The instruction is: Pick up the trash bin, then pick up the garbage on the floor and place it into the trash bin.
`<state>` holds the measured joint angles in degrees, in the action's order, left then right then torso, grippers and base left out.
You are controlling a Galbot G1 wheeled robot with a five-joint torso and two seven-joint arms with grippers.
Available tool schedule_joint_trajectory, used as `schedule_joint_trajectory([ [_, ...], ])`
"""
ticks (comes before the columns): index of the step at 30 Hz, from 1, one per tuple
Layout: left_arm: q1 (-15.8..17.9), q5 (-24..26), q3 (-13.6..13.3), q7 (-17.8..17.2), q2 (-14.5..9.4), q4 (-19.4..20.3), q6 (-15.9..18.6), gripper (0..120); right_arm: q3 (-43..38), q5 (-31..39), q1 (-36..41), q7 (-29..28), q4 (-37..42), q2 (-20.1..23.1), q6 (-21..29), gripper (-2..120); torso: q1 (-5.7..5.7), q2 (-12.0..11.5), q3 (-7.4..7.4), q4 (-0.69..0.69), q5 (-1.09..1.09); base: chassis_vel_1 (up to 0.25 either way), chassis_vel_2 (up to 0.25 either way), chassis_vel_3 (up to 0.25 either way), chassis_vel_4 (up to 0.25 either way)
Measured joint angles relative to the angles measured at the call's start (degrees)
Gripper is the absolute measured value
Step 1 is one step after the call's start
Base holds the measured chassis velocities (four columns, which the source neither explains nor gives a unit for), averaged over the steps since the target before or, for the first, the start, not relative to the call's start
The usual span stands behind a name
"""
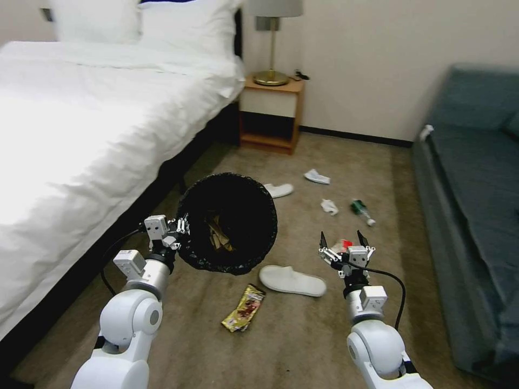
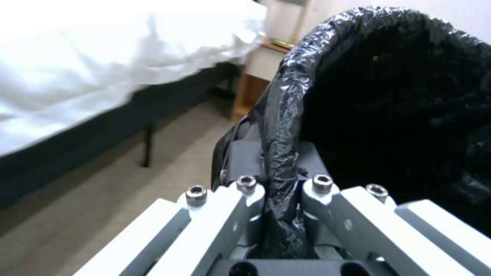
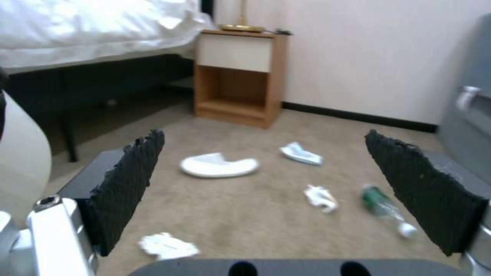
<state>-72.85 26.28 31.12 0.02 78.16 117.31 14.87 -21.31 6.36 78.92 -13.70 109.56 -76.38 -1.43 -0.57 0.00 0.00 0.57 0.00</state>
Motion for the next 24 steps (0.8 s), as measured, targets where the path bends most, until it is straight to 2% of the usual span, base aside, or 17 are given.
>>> schedule_joint_trajectory([
  [10, -0.04, -0.21, -0.16, 0.52, 0.08, -0.16, -1.17, 3, -0.14, -0.09, 0.23, -0.05, 0.04, 0.22, -0.81, 100, 0.0, 0.0, 0.0, -0.02, 0.0, 0.129, 0.127, 0.129, 0.124],
  [14, 0.52, 0.91, -0.79, -1.63, 0.18, -0.39, -1.64, 3, 0.46, -0.24, 0.3, 0.54, -0.13, 1.07, -1.3, 100, 0.0, 0.0, 0.0, 0.0, 0.0, 0.049, 0.061, 0.05, 0.046],
  [17, 0.93, 0.32, -0.77, -1.7, 0.09, -0.97, -2.23, 3, 1.14, -0.04, 0.45, 0.66, -0.3, 1.86, -1.3, 100, 0.0, 0.0, 0.0, 0.01, 0.0, 0.0, 0.0, 0.0, 0.0],
  [20, 1.51, -0.16, -0.63, -0.99, -0.23, -1.91, -3.05, 3, 2.41, 1.15, 0.45, 0.58, -0.84, 3.04, -0.99, 100, 0.0, 0.0, 0.0, 0.01, -0.01, 0.0, 0.0, 0.0, 0.0],
  [24, 2.28, -0.18, -0.7, -0.27, -0.61, -2.8, -3.33, 3, 4.96, 6.62, -0.58, -0.8, -1.74, 4.45, 1.57, 100, 0.0, 0.0, 0.0, 0.01, -0.01, 0.0, 0.0, 0.0, 0.0],
])
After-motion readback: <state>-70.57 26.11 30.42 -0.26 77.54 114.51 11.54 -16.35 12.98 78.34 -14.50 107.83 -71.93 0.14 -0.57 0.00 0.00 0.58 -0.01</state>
